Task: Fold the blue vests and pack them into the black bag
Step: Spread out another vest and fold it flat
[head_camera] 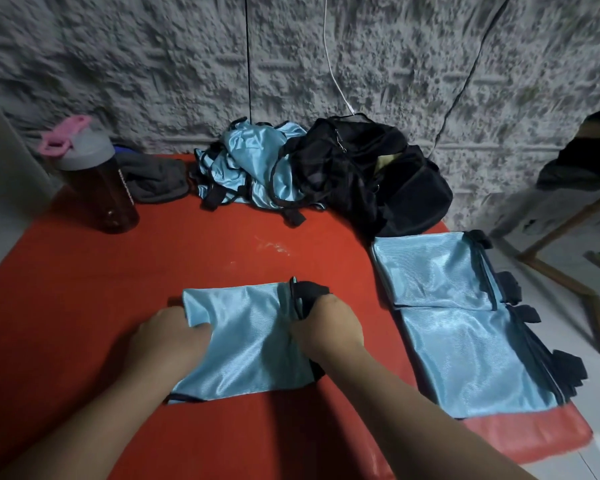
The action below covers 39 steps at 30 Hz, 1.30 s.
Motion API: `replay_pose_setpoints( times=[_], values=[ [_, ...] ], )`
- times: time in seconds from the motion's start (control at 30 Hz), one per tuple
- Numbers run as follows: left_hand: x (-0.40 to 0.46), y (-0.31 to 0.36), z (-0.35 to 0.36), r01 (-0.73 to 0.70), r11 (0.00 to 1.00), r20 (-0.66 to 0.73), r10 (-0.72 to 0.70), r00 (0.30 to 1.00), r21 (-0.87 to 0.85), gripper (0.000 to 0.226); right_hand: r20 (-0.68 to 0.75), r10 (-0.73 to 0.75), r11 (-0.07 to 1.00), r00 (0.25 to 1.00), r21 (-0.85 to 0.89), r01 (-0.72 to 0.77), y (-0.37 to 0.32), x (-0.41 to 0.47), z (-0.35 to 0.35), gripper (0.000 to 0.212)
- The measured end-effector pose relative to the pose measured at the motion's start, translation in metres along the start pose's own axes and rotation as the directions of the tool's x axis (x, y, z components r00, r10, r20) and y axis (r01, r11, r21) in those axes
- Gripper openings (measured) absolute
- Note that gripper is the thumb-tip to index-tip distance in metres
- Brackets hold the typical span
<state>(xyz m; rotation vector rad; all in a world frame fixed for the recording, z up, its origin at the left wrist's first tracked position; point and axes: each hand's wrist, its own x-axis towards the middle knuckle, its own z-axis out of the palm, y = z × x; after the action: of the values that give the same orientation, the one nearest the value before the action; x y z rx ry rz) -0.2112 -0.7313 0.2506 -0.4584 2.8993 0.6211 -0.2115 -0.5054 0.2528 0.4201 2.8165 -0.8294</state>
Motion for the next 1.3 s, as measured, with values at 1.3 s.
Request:
replay_pose_setpoints(
  times=[1.3],
  values=[
    [-0.072, 0.102, 0.0, -0.057, 0.672, 0.329, 0.432, 0.84, -0.739, 0.046, 0.011, 0.044, 0.912, 0.999, 0.407, -0.045, 0.13, -0.023, -0.169, 0.021]
  ],
)
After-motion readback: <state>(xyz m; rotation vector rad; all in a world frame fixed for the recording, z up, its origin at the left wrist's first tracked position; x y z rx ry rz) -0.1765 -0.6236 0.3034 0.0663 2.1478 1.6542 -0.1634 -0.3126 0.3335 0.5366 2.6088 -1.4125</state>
